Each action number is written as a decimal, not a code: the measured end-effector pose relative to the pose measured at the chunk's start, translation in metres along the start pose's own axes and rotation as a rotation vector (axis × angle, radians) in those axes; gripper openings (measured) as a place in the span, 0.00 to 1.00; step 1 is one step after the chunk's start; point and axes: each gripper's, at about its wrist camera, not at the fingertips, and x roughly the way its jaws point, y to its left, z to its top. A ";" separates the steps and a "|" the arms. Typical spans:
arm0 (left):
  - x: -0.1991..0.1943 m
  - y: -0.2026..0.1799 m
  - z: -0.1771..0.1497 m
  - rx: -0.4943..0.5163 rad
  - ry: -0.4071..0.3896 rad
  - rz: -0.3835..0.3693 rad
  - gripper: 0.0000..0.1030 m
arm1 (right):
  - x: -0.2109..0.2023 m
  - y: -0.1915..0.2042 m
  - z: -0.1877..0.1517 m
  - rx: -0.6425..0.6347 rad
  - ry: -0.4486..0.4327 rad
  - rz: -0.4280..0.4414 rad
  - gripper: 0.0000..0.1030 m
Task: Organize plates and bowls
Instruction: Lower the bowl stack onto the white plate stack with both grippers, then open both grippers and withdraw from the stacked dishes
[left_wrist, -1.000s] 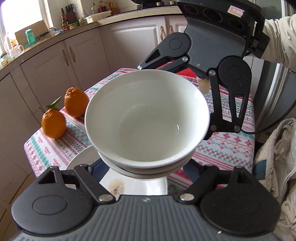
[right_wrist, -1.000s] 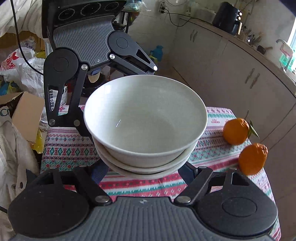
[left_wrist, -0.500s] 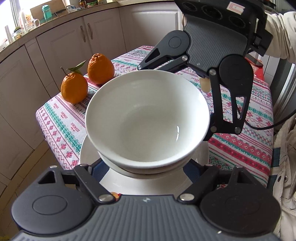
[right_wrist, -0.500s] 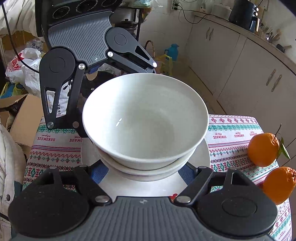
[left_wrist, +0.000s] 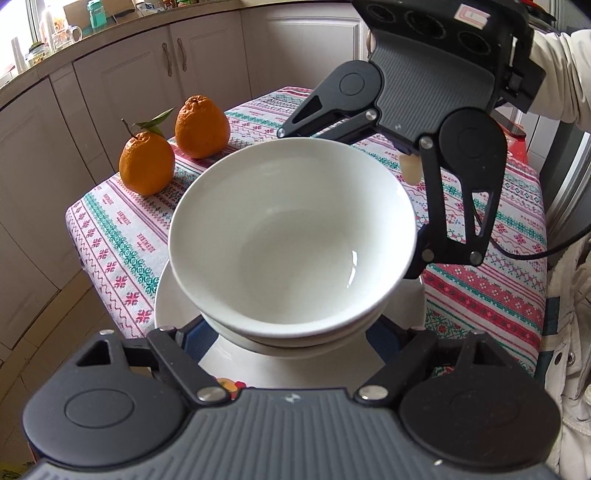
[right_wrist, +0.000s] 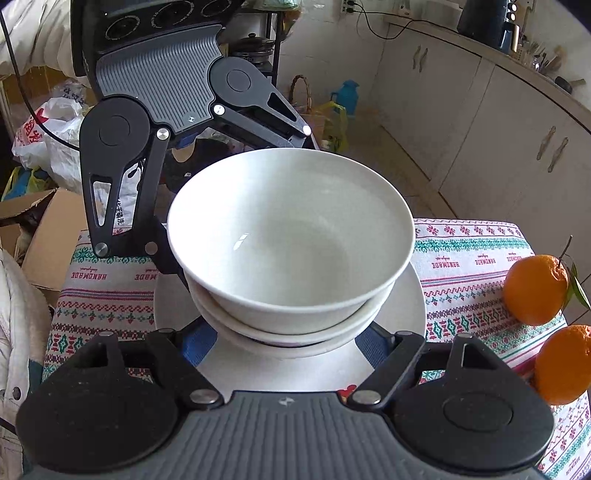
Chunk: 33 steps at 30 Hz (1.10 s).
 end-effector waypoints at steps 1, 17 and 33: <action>0.000 0.001 -0.001 -0.002 -0.003 0.001 0.85 | 0.001 -0.001 0.000 0.004 0.001 0.001 0.82; -0.004 -0.029 -0.014 0.045 -0.072 0.120 0.94 | -0.017 0.008 -0.003 0.065 -0.036 -0.049 0.95; -0.073 -0.096 -0.023 -0.268 -0.287 0.426 0.99 | -0.091 0.076 -0.029 0.420 -0.100 -0.452 1.00</action>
